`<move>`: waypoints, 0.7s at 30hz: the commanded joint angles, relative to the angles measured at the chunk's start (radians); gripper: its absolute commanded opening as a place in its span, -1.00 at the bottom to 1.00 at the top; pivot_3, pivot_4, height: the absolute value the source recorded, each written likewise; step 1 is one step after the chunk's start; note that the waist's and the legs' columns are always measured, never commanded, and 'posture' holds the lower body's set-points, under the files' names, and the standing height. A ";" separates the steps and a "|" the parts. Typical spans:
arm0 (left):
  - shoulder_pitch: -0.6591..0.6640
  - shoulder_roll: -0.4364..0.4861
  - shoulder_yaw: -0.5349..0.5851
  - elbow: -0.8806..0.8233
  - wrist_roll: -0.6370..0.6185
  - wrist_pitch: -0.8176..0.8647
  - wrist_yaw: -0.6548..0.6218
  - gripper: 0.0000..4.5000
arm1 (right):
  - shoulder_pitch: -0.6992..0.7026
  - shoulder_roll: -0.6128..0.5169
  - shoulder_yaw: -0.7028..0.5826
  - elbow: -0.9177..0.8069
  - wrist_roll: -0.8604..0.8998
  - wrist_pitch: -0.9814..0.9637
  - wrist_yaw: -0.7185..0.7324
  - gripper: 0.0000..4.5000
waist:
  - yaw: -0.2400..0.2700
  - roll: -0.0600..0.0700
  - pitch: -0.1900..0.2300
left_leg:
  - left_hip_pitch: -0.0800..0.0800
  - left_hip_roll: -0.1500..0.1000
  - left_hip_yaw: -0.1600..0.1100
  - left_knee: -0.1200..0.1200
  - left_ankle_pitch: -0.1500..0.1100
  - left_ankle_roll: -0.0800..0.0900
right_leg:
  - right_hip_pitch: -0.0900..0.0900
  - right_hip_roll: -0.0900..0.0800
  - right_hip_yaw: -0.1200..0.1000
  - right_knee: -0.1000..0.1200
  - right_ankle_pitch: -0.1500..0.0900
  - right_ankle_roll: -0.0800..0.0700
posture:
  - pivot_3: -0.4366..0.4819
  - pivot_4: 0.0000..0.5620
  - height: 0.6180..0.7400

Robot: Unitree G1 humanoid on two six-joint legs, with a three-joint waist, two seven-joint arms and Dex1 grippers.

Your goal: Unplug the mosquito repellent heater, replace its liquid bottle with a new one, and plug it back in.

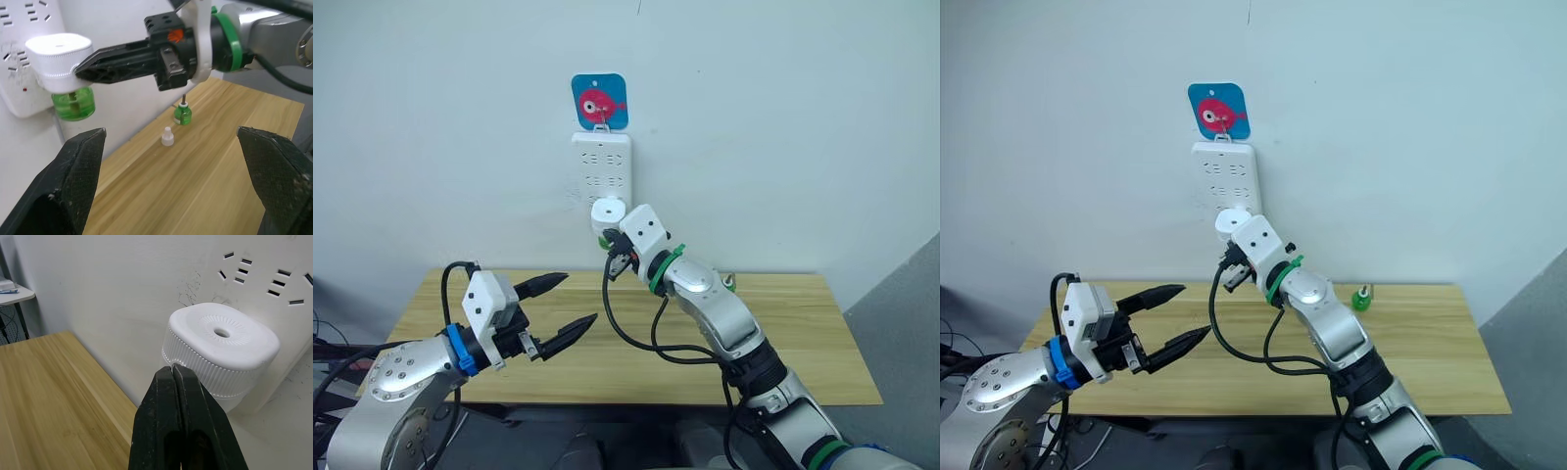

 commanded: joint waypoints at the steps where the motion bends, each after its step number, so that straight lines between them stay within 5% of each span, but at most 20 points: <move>1: -0.004 0.005 0.019 0.017 0.010 -0.038 -0.003 1.00 | 0.013 -0.070 -0.049 -0.131 0.067 0.043 0.108 -0.98 | 0.003 -0.001 -0.001 | 0.000 0.000 0.000 0.000 0.000 0.000 | 0.000 0.000 0.000 0.000 0.000 0.000 | -0.22 -0.84 1.00; 7: -0.007 0.028 0.030 0.066 -0.002 -0.040 -0.036 1.00 | 0.063 -0.291 0.012 -0.330 0.154 0.094 0.366 -0.98 | 0.001 -0.002 -0.001 | -0.001 0.001 0.001 -0.005 -0.001 -0.001 | -0.003 -0.001 0.000 -0.001 -0.001 -0.001 | -0.23 -0.87 1.00; 13: 0.025 0.106 0.079 0.165 0.046 -0.125 -0.145 1.00 | 0.183 -0.543 -0.092 -0.452 0.159 0.120 0.443 -0.98 | 0.000 -0.003 -0.002 | -0.001 0.001 0.001 -0.006 -0.001 -0.001 | -0.003 0.000 -0.001 -0.002 -0.002 -0.003 | -0.23 -0.91 1.00; 16: 0.028 0.149 0.116 0.239 0.045 -0.168 -0.223 1.00 | 0.263 -0.645 -0.183 -0.460 0.159 0.102 0.455 -0.77 | 0.000 -0.003 -0.003 | -0.001 0.001 0.003 -0.005 -0.001 -0.001 | -0.003 -0.001 0.000 -0.002 -0.002 -0.003 | -0.23 -0.95 1.00; 21: 0.028 0.234 0.117 0.290 0.054 -0.174 -0.319 1.00 | 0.382 -0.785 -0.331 -0.481 0.200 0.061 0.536 -0.04 | -0.001 -0.005 -0.005 | 0.000 0.001 0.004 -0.004 -0.001 -0.001 | -0.003 -0.001 0.001 -0.002 -0.002 -0.003 | -0.25 -0.99 1.00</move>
